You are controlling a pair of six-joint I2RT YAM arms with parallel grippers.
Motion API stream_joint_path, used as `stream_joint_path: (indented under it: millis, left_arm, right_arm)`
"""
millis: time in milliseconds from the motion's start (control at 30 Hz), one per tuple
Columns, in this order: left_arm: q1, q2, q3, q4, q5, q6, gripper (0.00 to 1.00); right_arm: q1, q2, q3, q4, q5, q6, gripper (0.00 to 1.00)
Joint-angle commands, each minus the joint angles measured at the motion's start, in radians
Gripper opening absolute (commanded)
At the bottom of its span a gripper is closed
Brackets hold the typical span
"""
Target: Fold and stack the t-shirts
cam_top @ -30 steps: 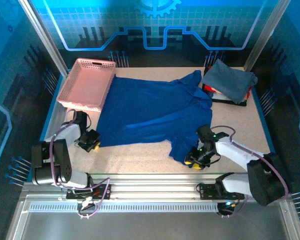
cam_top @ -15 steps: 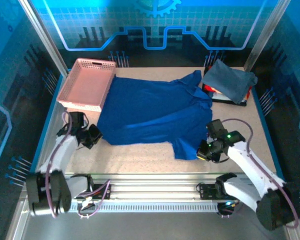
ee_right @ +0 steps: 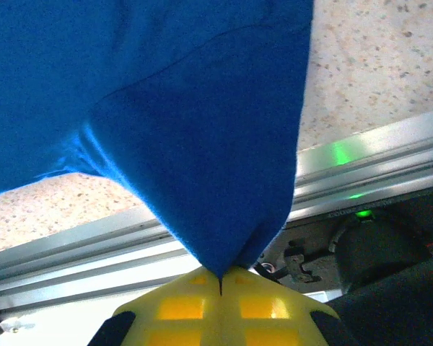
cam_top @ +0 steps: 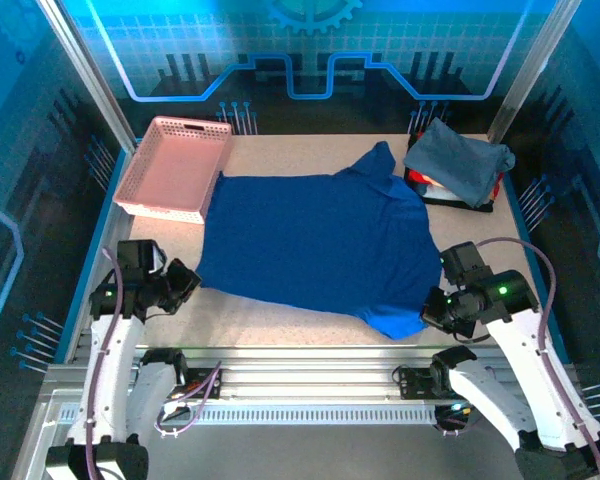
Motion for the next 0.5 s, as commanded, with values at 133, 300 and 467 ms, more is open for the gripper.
stream_joint_path:
  millis: [133,300,467]
  left_arm:
    - [-0.041,0.149,0.076,0.108,-0.015,-0.03,0.0]
    - [-0.061,0.431,0.195,0.23,-0.075,0.028,0.0]
    - [-0.061,0.716,0.342,0.273,-0.138,0.115,0.0]
  right_arm:
    - [-0.117,0.223,0.129,0.163,-0.026,-0.158,0.0]
    - [-0.252,0.562,0.306,0.307,-0.065,-0.336,0.0]
    - [-0.287,0.895,0.529,0.371,-0.043,-0.444,0.0]
